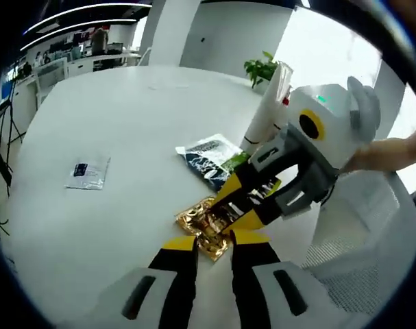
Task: Arrange the skincare products in the storage area until every visible bottle or jar stands upright without overlapping.
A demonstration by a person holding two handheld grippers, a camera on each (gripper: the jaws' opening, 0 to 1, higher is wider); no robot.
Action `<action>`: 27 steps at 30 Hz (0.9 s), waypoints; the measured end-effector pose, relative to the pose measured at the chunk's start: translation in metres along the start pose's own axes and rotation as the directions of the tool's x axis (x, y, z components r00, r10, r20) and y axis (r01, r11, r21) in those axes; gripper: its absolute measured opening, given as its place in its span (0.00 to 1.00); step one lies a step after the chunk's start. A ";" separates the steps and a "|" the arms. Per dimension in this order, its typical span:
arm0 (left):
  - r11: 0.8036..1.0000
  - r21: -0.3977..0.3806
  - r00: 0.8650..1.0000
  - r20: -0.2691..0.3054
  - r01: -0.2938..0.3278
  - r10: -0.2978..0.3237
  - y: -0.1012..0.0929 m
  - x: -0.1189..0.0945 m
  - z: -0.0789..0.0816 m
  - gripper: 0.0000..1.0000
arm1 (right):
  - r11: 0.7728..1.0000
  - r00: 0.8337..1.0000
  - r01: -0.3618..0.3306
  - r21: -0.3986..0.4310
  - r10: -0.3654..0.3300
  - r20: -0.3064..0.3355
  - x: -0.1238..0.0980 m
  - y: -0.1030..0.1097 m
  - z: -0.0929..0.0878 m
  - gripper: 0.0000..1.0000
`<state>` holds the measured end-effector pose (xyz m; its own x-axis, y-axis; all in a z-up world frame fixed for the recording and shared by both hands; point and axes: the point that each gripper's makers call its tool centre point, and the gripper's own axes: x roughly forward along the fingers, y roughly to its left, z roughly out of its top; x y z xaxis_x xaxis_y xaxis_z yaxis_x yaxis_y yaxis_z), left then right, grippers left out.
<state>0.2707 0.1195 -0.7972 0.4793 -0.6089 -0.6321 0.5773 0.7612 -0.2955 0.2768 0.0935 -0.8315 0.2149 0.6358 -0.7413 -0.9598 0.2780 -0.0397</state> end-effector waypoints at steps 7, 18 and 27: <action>1.000 0.014 1.000 0.002 -0.006 0.005 -0.004 -0.001 -0.002 0.41 | 1.000 1.000 0.004 0.003 -0.004 -0.002 0.000 -0.001 0.000 0.19; 1.000 0.020 1.000 0.006 -0.006 0.006 -0.016 -0.007 -0.007 0.63 | 1.000 1.000 0.011 0.002 -0.010 -0.013 0.000 0.000 -0.001 0.19; 1.000 0.018 0.999 0.042 -0.014 0.013 -0.023 -0.015 -0.004 0.88 | 1.000 1.000 0.011 0.021 -0.011 -0.020 -0.001 0.000 -0.001 0.19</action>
<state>0.2473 0.1119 -0.7837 0.5142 -0.6078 -0.6051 0.5822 0.7655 -0.2741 0.2767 0.0919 -0.8314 0.2218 0.6182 -0.7541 -0.9532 0.3003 -0.0342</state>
